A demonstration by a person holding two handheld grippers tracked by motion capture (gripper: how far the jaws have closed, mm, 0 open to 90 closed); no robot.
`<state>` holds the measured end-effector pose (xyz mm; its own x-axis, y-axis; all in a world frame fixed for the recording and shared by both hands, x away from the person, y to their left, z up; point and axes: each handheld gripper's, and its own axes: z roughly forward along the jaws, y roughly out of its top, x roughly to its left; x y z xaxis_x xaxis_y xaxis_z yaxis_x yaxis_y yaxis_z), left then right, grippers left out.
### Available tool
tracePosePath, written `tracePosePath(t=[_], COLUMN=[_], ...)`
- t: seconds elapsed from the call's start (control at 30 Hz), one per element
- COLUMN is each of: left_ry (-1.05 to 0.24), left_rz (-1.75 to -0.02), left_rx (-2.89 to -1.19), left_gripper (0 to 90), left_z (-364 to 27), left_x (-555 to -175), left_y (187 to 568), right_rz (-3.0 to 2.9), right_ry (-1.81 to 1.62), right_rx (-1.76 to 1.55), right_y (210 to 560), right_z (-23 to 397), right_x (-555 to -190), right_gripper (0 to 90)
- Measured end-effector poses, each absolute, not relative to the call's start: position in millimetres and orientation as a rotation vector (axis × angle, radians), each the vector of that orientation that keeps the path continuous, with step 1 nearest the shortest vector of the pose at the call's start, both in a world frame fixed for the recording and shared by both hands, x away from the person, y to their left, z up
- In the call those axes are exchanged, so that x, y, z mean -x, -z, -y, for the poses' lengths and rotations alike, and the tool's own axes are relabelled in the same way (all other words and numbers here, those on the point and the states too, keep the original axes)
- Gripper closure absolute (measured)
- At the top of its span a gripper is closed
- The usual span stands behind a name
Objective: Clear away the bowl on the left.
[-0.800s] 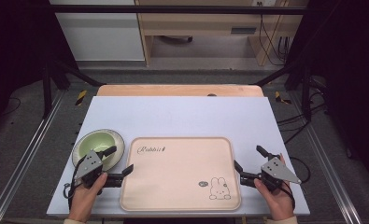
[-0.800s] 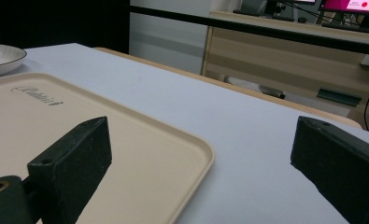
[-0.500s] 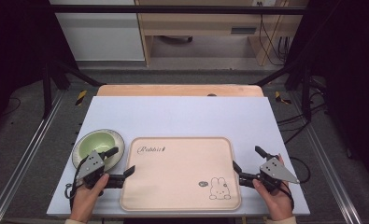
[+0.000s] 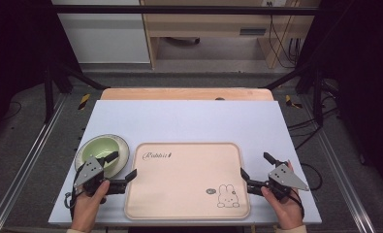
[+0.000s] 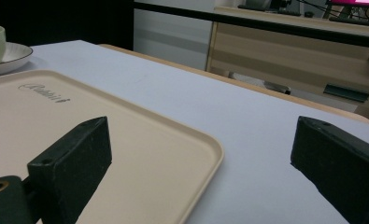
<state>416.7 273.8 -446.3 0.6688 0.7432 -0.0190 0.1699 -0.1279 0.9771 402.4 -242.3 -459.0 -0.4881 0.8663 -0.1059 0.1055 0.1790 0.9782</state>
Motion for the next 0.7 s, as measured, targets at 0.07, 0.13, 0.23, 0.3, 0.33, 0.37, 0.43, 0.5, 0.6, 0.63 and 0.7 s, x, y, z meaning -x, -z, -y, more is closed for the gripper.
tracePosePath(t=[0.07,0.13,0.23,0.3,0.33,0.37,0.43,0.5,0.6,0.63,0.7], left_ry=[-0.590,-0.595,-0.604,-0.615,-0.626,-0.630,-0.647,-0.659,-0.677,-0.680,-0.694], left_rz=[-0.762,-0.764,-0.771,-0.775,-0.773,-0.772,-0.780,-0.788,-0.812,-0.817,-0.836], left_rx=[-1.649,-1.649,-1.645,-1.642,-1.654,-1.659,-1.669,-1.674,-1.678,-1.684,-1.712], left_gripper=[4.4,4.4,4.4,4.4,4.4,4.5,4.4,4.5,4.5,4.6,4.7], left_z=[-276.1,-276.9,-280.8,-282.6,-284.3,-285.3,-288.1,-290.4,-294.6,-295.6,-299.0], left_x=[-415.8,-415.6,-414.8,-414.4,-414.3,-414.4,-415.6,-417.0,-420.9,-422.0,-425.2], left_y=[443.8,443.0,439.6,437.8,436.3,435.7,434.0,431.8,425.0,422.9,417.0], right_rz=[-1.751,-1.751,-1.754,-1.753,-1.752,-1.753,-1.755,-1.755,-1.758,-1.757,-1.753], right_ry=[-1.373,-1.373,-1.370,-1.369,-1.370,-1.368,-1.368,-1.367,-1.366,-1.367,-1.368], right_rx=[-0.920,-0.926,-0.926,-0.921,-0.919,-0.916,-0.914,-0.909,-0.911,-0.913,-0.911], right_y=[458.8,458.7,458.3,457.9,457.8,457.5,457.3,457.2,457.2,457.2,456.8], right_z=[242.3,242.5,242.7,242.4,242.2,242.1,241.9,241.8,242.0,242.1,242.5], right_x=[-402.4,-402.1,-402.1,-402.1,-402.1,-402.1,-402.0,-402.0,-401.6,-401.5,-401.4], right_gripper=[5.3,5.3,5.3,5.3,5.3,5.3,5.3,5.3,5.3,5.3,5.3])
